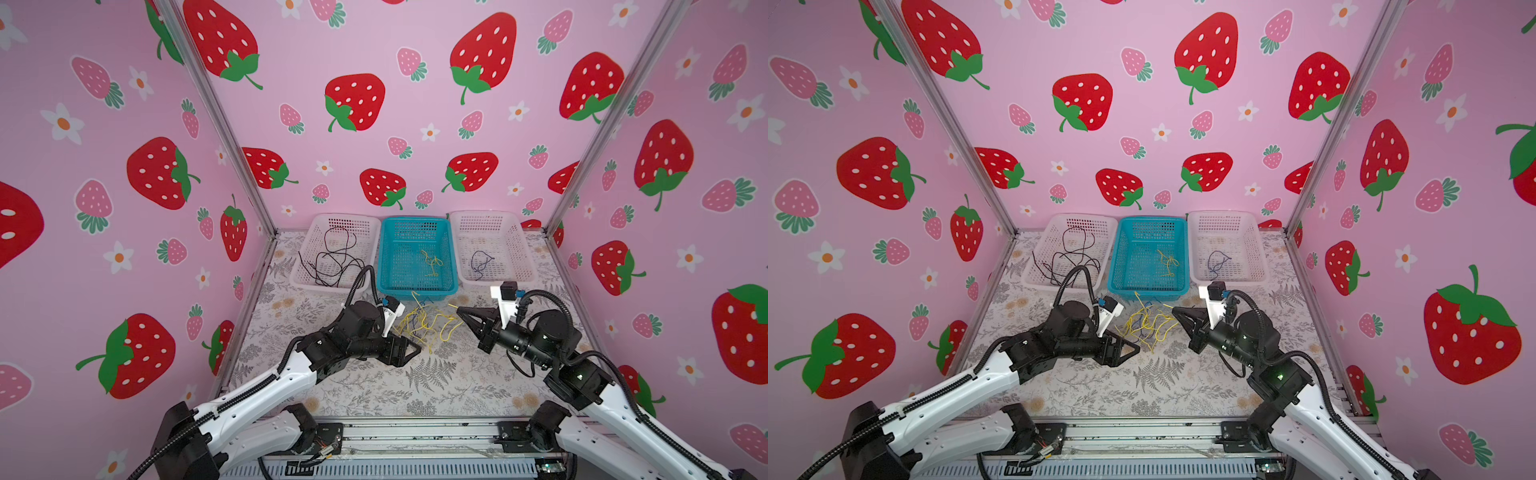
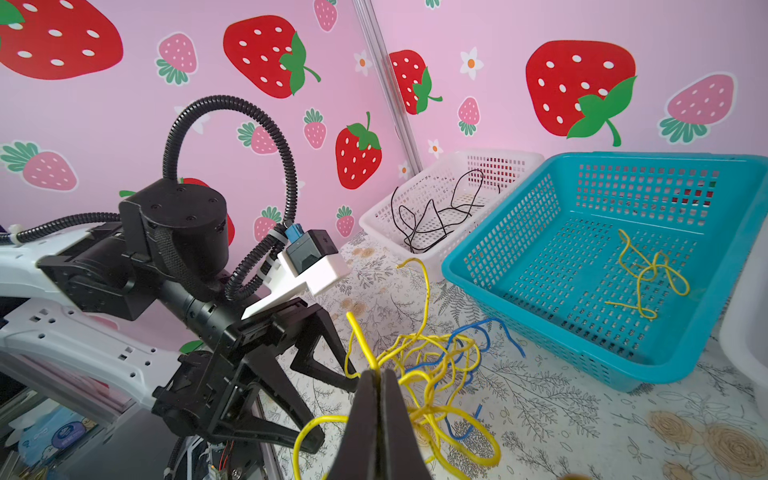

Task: Untangle the cables
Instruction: 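Grasp the yellow-blue tangle with the left gripper beside the right gripper, then pull the yellow cable away with the left gripper while the right gripper releases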

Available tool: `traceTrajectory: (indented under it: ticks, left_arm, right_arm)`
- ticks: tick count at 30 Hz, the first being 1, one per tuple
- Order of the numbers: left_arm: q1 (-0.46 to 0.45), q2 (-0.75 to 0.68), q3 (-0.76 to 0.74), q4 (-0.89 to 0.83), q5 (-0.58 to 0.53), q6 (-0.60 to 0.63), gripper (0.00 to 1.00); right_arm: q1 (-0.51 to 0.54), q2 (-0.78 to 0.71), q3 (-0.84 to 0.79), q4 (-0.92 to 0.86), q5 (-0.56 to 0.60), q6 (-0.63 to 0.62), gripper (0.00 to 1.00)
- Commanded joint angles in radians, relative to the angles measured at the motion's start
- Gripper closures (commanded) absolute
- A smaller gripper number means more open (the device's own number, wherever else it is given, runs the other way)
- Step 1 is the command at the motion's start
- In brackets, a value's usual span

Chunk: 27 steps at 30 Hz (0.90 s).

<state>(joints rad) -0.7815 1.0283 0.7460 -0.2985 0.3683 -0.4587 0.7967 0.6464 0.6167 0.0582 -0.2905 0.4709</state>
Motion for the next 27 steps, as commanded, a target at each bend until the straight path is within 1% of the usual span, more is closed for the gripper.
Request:
traceTrajectory:
  ticks: [1, 4, 6, 10, 14, 18, 22, 27]
  left_arm:
    - [-0.008, -0.038, 0.067, -0.109, -0.096, 0.070, 0.20]
    - [-0.009, -0.084, 0.074, -0.132, -0.164, 0.098, 0.20]
    - [-0.010, -0.102, 0.076, -0.134, -0.175, 0.115, 0.19]
    - [-0.017, -0.078, 0.088, -0.132, -0.124, 0.132, 0.19]
    - [-0.043, -0.041, 0.121, -0.157, -0.119, 0.164, 0.19]
    - [-0.048, -0.019, 0.149, -0.177, -0.069, 0.193, 0.18]
    - [-0.050, 0.002, 0.168, -0.230, -0.097, 0.213, 0.17]
    - [-0.049, 0.018, 0.181, -0.240, -0.136, 0.209, 0.16]
  right_arm:
    - [0.005, -0.002, 0.034, 0.025, -0.033, 0.000, 1.00]
    - [0.004, 0.005, 0.031, 0.024, -0.044, 0.002, 1.00]
    - [0.005, 0.010, 0.029, 0.026, -0.051, 0.004, 1.00]
    - [0.005, 0.019, 0.023, 0.042, -0.082, 0.020, 1.00]
    - [0.004, 0.024, 0.021, 0.054, -0.121, 0.017, 1.00]
    - [0.004, 0.026, 0.024, 0.059, -0.162, 0.011, 1.00]
    - [0.004, 0.003, 0.016, 0.069, -0.177, 0.009, 1.00]
    - [0.004, 0.007, 0.005, 0.094, -0.231, 0.016, 1.00]
